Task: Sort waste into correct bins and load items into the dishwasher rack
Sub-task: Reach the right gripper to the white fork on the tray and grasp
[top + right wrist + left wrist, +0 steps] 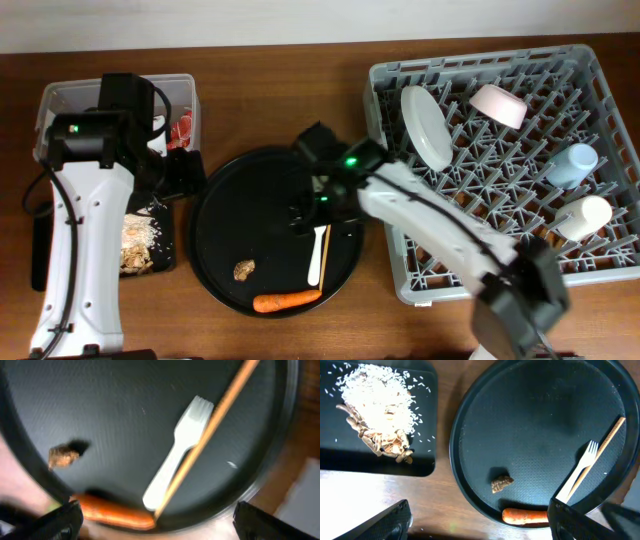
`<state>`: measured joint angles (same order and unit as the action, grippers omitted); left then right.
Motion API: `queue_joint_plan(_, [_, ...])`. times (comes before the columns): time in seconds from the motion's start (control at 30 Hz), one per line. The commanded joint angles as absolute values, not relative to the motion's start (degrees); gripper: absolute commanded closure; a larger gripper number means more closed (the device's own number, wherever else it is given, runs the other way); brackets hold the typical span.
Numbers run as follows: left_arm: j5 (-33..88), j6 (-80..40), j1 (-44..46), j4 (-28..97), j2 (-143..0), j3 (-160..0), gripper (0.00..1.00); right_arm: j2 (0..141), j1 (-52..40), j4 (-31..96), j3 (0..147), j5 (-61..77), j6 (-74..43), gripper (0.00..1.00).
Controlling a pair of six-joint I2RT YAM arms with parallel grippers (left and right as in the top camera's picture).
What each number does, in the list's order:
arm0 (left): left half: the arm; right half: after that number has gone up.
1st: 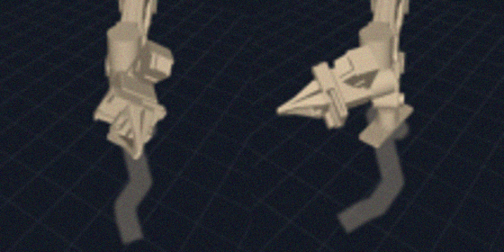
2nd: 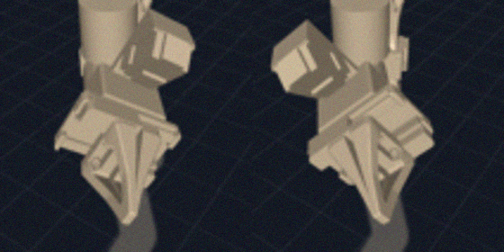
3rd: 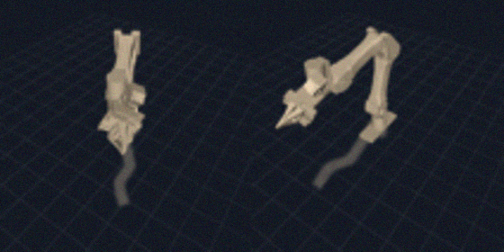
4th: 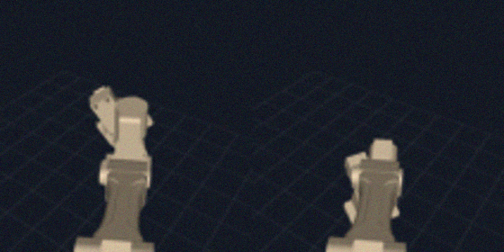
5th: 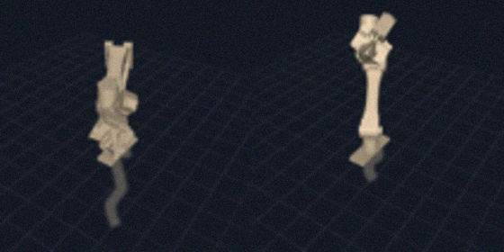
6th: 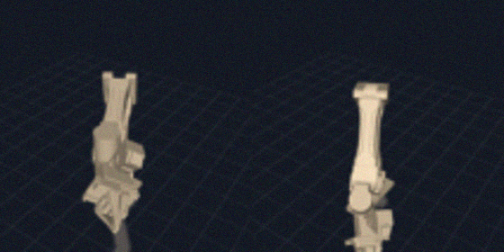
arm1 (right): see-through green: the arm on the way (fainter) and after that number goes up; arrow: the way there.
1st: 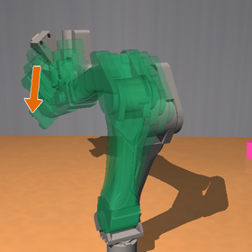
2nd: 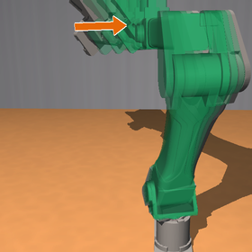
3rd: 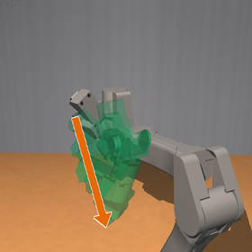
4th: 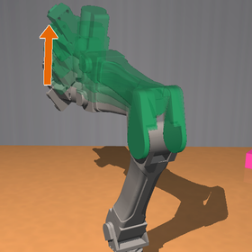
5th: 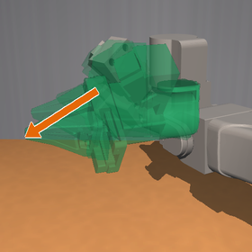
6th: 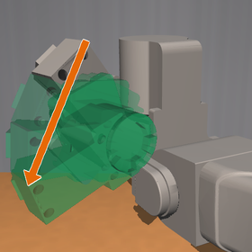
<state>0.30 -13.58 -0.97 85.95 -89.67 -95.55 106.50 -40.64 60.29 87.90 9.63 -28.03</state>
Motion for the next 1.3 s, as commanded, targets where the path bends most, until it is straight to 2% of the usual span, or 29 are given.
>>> queue_joint_plan(0.0, [-0.91, -14.55, -2.63, 86.04, -89.49, -95.39, 0.13, 111.33, -41.58, 57.47, 87.42, 6.76, -33.69, 0.02])
queue_joint_plan(0.17, [-0.89, -14.55, -2.94, 86.00, -89.49, -95.39, 0.13, 117.08, -41.60, 53.58, 87.42, 5.30, -33.98, 0.05])
queue_joint_plan(0.53, [-0.89, -14.55, -2.94, 85.97, -89.49, -95.39, 0.13, 122.21, -41.71, 50.68, 87.42, 4.45, -33.98, 0.05])
queue_joint_plan(0.83, [-0.89, -14.52, -2.94, 85.82, -89.49, -95.39, 0.13, 121.86, -41.69, 53.56, 87.99, 1.98, -38.65, 0.20])
queue_joint_plan(0.97, [-0.89, -14.55, -2.94, 85.80, -89.49, -95.39, 0.13, 121.21, -41.71, 56.58, 90.85, -1.41, -38.63, 0.19])
queue_joint_plan(1.27, [-0.89, -14.55, -2.94, 85.78, -89.49, -95.39, 0.13, 121.62, -42.83, 55.20, 92.16, 0.38, -37.95, 0.19])
